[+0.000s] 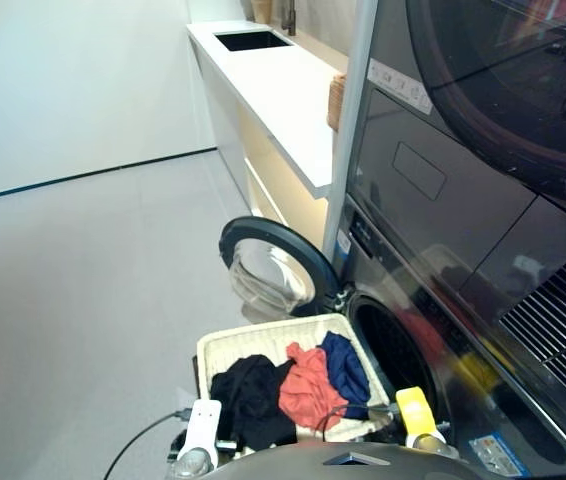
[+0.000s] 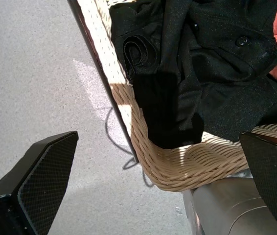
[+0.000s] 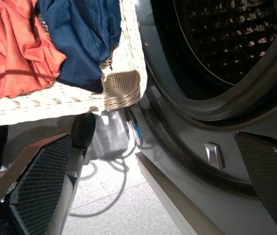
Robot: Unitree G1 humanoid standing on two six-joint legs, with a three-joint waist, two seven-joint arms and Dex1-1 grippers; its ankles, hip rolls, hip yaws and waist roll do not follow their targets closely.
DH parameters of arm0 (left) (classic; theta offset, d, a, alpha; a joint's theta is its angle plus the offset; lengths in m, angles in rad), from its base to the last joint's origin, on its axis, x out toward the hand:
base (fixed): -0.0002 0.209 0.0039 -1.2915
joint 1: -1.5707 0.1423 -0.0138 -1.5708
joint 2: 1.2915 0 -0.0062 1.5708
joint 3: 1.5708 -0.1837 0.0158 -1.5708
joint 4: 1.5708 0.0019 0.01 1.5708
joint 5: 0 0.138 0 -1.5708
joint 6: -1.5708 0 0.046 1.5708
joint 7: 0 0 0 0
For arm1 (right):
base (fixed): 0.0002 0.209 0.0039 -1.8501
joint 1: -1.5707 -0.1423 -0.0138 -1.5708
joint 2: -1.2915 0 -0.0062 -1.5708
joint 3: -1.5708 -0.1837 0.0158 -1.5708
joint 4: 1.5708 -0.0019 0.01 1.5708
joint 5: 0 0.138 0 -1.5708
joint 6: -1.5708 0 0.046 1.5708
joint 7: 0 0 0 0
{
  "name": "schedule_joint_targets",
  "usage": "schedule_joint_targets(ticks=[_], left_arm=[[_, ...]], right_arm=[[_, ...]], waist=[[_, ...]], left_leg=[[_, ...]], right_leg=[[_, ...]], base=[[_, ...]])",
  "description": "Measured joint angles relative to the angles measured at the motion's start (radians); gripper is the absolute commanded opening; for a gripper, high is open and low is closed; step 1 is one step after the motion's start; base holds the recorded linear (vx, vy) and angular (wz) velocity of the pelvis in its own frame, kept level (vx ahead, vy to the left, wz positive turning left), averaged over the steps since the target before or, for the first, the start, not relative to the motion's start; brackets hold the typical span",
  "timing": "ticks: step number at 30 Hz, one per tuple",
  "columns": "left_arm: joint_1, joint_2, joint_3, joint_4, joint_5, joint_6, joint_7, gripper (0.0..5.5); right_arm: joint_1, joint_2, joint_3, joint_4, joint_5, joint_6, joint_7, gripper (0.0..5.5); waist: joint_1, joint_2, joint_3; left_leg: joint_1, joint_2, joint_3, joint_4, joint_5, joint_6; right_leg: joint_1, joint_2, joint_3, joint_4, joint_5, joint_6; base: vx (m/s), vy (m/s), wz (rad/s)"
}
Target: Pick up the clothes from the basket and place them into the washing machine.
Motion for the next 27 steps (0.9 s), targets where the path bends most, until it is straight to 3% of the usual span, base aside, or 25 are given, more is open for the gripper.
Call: schedule_joint_targets(ticks=[21,27], left_arm=[[-0.013,0.000,-0.009,-0.001,0.003,0.001,-0.007,5.50],[-0.039,0.006,-0.087,-0.030,0.035,0.000,-0.009,5.50]], right_arm=[[0.000,0.000,0.003,-0.005,-0.001,0.000,0.001,5.50],[0.000,-0.001,0.020,-0.031,-0.001,0.000,0.002,5.50]], waist=[[0.000,0.001,0.000],[-0.002,0.004,0.006]], left_leg=[[-0.012,0.000,0.000,0.000,0.000,0.000],[-0.029,0.000,0.001,0.000,0.002,0.001]], right_leg=[[-0.013,0.000,0.000,0.001,0.000,0.000],[-0.032,0.000,0.000,0.002,0.000,0.000]], base=[[0.000,0.000,0.000],[0.000,0.000,0.000]])
